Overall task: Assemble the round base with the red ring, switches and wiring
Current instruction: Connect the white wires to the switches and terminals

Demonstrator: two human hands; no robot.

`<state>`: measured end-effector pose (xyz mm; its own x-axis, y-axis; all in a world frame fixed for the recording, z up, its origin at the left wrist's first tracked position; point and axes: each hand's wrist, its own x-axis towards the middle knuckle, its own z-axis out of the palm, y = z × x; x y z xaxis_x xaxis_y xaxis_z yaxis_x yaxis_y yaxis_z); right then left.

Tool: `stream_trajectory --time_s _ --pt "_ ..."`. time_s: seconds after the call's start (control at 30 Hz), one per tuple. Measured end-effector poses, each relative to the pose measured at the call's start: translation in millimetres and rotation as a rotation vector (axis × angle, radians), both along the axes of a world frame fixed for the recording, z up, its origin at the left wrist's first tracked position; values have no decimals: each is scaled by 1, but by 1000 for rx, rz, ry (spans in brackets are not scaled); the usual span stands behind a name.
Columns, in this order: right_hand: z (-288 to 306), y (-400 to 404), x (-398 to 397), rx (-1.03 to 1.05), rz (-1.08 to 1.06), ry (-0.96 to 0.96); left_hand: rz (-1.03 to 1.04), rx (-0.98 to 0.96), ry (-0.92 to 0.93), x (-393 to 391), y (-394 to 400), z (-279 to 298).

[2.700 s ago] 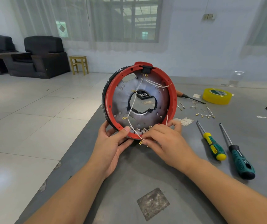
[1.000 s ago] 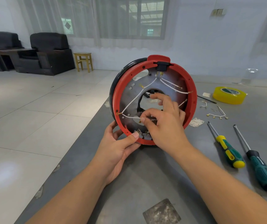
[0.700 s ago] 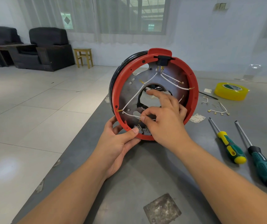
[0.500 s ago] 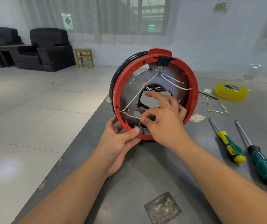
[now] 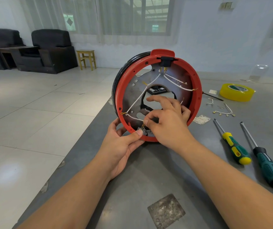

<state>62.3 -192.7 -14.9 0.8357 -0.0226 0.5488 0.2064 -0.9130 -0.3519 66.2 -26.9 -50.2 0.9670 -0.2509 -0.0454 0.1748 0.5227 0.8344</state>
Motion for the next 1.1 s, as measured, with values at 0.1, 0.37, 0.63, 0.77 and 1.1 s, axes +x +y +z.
stream_trajectory --time_s 0.1,0.37,0.63,0.77,1.1 --pt "0 0 0 -6 0 6 -8 -1 -1 0 0 0" --pt "0 1 -1 -28 0 25 -3 -13 4 0 0 -2" --pt "0 0 1 -50 10 17 1 1 -8 -3 0 -1" --pt "0 0 0 -81 15 22 3 -5 -12 -3 -1 0" --pt "0 -1 0 -56 30 60 -5 -39 -14 -2 -1 1"
